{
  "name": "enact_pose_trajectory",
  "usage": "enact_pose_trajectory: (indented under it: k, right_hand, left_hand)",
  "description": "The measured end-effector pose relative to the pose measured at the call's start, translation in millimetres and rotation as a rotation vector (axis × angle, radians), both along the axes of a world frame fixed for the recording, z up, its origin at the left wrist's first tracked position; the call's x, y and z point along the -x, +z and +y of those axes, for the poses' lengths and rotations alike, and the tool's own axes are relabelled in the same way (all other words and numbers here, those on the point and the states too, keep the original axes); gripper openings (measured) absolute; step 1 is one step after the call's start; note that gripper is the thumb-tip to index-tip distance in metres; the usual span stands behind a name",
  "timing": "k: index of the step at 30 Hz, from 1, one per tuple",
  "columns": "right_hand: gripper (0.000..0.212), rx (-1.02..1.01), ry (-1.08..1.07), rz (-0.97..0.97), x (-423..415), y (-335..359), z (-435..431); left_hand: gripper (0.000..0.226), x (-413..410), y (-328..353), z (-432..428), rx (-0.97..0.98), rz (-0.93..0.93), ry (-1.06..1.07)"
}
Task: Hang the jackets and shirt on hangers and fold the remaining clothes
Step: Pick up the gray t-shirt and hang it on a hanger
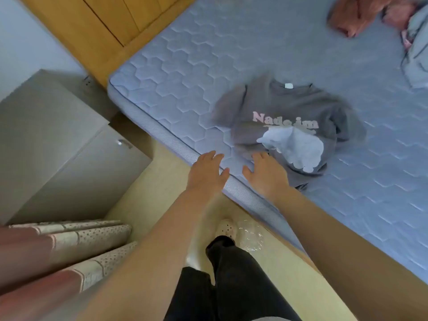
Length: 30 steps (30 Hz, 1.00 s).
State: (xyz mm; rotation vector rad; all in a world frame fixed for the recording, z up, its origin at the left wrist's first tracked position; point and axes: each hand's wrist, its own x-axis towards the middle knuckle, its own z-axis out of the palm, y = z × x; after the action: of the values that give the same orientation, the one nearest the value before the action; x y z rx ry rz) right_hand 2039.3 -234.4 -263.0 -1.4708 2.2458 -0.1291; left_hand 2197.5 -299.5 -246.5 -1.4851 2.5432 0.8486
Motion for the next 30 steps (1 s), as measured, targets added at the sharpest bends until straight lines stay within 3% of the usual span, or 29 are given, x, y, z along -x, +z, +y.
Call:
enact_pose_trajectory:
  k: [7,14,17,20,25,28,30]
  right_hand:
    - [0.04,-0.17,-0.183,-0.028,38.6,-73.0,-48.3]
    - [0.095,-0.249,-0.332,0.158,92.6,-134.7,-73.8]
    - [0.12,-0.407,-0.318,0.144,126.2,-163.4,-83.1]
    - [0.127,-0.521,-0.207,0.227,149.1,-197.9,-78.0]
    - [0.115,-0.508,-0.206,0.273,174.5,-236.4,-75.2]
    - [0.077,-0.404,-0.202,0.225,182.7,-237.9,-79.9]
    - [0.04,-0.351,-0.229,0.133,186.1,-221.3,-86.4]
  left_hand:
    - [0.055,64.3,-77.0,-78.7,-0.15,-0.049,-0.243]
    - [0.073,121.0,-164.7,-133.1,-0.107,-0.163,-0.555]
    - [0.098,150.0,-195.6,-157.0,0.009,-0.218,-0.685]
    - [0.121,180.9,-225.1,-168.3,0.129,-0.245,-0.828]
    - [0.123,229.6,-269.5,-176.4,0.131,-0.291,-0.859]
    - [0.092,246.5,-272.6,-179.4,0.028,-0.18,-0.794]
    - [0.054,255.3,-263.4,-183.9,-0.062,-0.147,-0.804]
